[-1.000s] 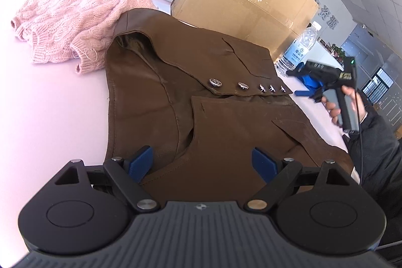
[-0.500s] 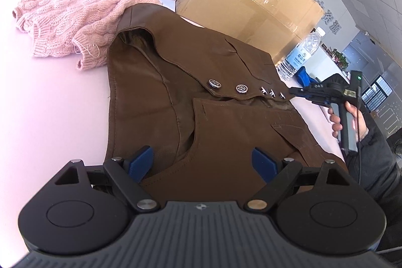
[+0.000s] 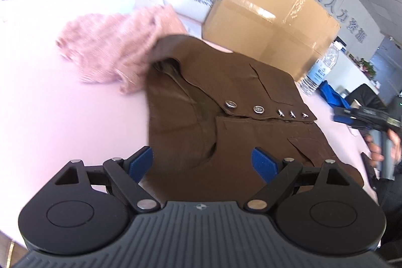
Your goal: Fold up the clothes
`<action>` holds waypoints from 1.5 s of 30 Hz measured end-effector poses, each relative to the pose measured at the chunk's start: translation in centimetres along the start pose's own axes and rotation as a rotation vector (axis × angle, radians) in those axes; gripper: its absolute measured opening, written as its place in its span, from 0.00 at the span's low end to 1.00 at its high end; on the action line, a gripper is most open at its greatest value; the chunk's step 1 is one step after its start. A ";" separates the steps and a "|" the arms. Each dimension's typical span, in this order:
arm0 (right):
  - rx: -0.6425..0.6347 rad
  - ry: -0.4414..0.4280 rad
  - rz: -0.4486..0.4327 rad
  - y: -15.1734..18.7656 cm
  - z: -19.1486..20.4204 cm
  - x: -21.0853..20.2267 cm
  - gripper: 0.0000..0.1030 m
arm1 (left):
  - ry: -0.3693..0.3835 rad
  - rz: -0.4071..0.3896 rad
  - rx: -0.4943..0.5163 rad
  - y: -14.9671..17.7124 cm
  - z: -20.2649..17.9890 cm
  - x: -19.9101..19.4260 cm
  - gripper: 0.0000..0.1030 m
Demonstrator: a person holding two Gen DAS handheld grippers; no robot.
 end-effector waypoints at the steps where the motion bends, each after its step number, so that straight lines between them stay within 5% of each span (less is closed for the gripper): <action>1: -0.021 -0.011 0.003 1.1 0.1 -1.2 0.77 | -0.021 0.009 0.013 0.6 0.1 -0.5 0.84; 6: 0.035 0.007 0.031 5.8 -0.7 -5.1 0.77 | -0.036 0.128 0.040 3.6 0.7 -0.3 0.84; 10: 0.032 -0.019 0.067 8.5 -1.0 -6.8 0.77 | 0.045 0.125 0.078 5.3 0.0 -0.9 0.84; 13: 0.058 -0.107 0.066 9.9 -1.3 -7.1 0.77 | 0.152 0.131 0.045 5.8 0.0 -0.6 0.84; 17: 0.157 -0.212 0.100 11.1 -1.8 -5.4 0.74 | 0.170 0.110 -0.010 5.4 -0.2 0.4 0.90; 20: 0.253 -0.264 0.045 11.5 -2.5 -4.9 0.73 | 0.209 0.093 -0.093 5.0 0.1 1.1 1.00; 22: 0.347 -0.290 0.017 11.7 -3.4 -4.7 0.62 | 0.224 0.075 -0.161 4.9 0.6 1.4 1.00; 24: 0.391 -0.276 0.015 11.8 -3.8 -4.6 0.38 | 0.231 0.061 -0.230 4.8 1.0 1.7 0.98; 26: 0.423 -0.259 0.013 12.0 -4.1 -4.6 0.26 | 0.201 0.041 -0.286 4.9 1.3 1.5 0.81; 28: 0.427 -0.249 -0.004 12.1 -4.0 -5.0 0.17 | 0.123 0.036 -0.267 5.0 1.1 1.2 0.35; 31: 0.420 -0.266 -0.085 12.1 -3.6 -6.3 0.10 | 0.056 0.045 -0.314 5.3 1.6 1.0 0.10; 33: 0.415 -0.273 -0.126 12.1 -3.2 -7.1 0.07 | 0.077 0.051 -0.371 5.5 2.2 1.1 0.09; 38: 0.410 -0.259 -0.203 12.5 -2.3 -9.7 0.06 | 0.061 0.028 -0.290 5.8 0.7 0.0 0.05; 45: 0.474 -0.276 -0.305 14.8 -1.1 -14.0 0.05 | 0.123 0.054 -0.329 6.5 0.2 -2.8 0.05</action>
Point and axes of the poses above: each gripper's, at about its wrist camera, not at the fingertips, and x roughly the way its jaws point, z to its left, y to its underside, the point moved 1 cm from there along x, roughly the way its jaws point
